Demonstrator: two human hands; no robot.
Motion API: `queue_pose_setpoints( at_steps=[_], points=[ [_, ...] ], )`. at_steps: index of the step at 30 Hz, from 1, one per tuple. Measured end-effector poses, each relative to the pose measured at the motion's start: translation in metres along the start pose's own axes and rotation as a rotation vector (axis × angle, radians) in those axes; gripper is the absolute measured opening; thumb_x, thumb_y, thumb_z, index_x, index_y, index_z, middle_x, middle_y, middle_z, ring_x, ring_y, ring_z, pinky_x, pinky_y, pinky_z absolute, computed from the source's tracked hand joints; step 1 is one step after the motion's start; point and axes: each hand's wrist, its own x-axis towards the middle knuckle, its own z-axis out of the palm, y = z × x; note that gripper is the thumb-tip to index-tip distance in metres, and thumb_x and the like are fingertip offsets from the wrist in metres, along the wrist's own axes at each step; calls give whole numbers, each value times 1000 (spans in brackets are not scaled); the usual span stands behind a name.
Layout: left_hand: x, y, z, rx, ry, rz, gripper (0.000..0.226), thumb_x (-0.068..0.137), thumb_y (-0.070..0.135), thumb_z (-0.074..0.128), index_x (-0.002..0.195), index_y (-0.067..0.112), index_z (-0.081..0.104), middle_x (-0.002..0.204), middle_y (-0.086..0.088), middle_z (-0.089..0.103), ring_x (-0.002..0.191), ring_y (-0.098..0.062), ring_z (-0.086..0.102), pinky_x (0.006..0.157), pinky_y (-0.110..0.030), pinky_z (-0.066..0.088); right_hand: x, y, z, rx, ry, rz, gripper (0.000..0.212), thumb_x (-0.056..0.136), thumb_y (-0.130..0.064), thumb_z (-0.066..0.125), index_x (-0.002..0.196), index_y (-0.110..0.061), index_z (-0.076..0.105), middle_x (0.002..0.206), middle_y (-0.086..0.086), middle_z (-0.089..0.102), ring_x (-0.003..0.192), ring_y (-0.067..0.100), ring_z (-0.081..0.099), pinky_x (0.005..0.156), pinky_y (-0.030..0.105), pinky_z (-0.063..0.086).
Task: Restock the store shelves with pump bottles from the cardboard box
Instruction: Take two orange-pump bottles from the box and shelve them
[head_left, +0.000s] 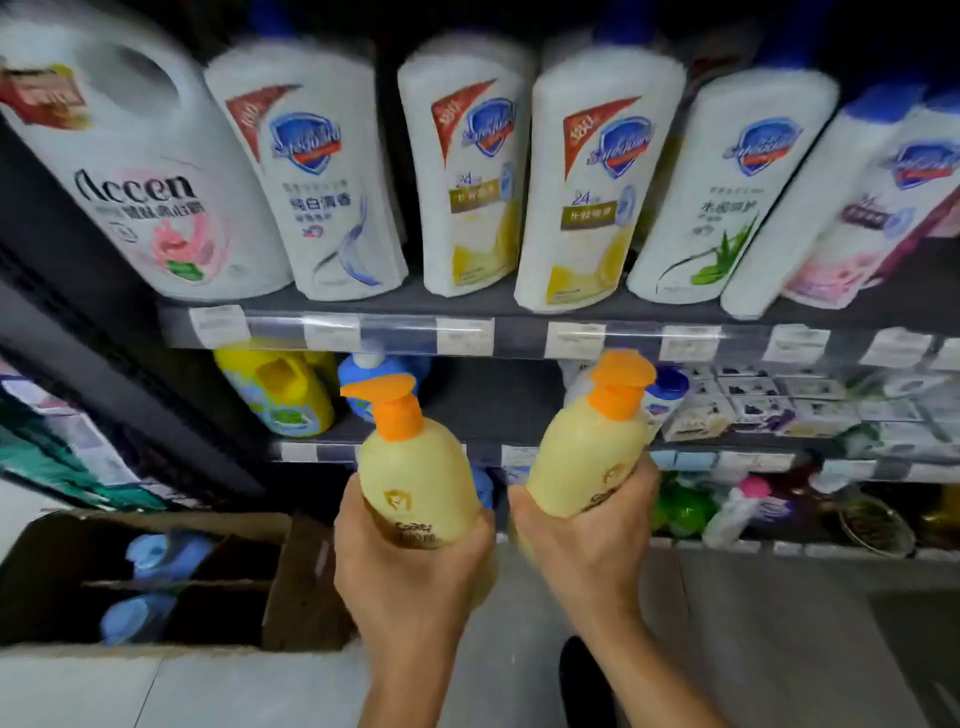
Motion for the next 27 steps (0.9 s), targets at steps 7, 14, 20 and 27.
queue_pose_setpoints(
  at_steps=[7,14,20,27],
  points=[
    [59,-65,94,-95,-362,157,18,80,19,74,65,26,68,47,12,62,50,26,50,66,-4,42,72,84,100,212,199,-284,102,46,-32,93,127,-22,33,115,-12,44,92,-14,46,75,-7,32],
    [109,-150,142,-169,151,362,93,36,52,83,120,28,56,106,10,65,95,-10,62,82,-23,48,112,145,142,273,251,-424,104,46,-35,92,130,-12,35,120,2,48,95,2,49,72,-5,35],
    [127,-169,160,-244,151,487,70,41,53,83,101,31,56,92,12,65,85,-11,63,75,-37,54,126,167,171,258,247,-498,103,45,-33,92,128,-10,35,114,-1,42,100,5,45,72,-1,35],
    [134,-175,155,-280,96,509,63,43,48,86,95,32,53,89,13,62,83,-7,60,68,-22,48,147,161,191,37,287,-484,98,47,-37,89,124,-5,37,119,10,42,112,28,43,89,33,40]
  ],
)
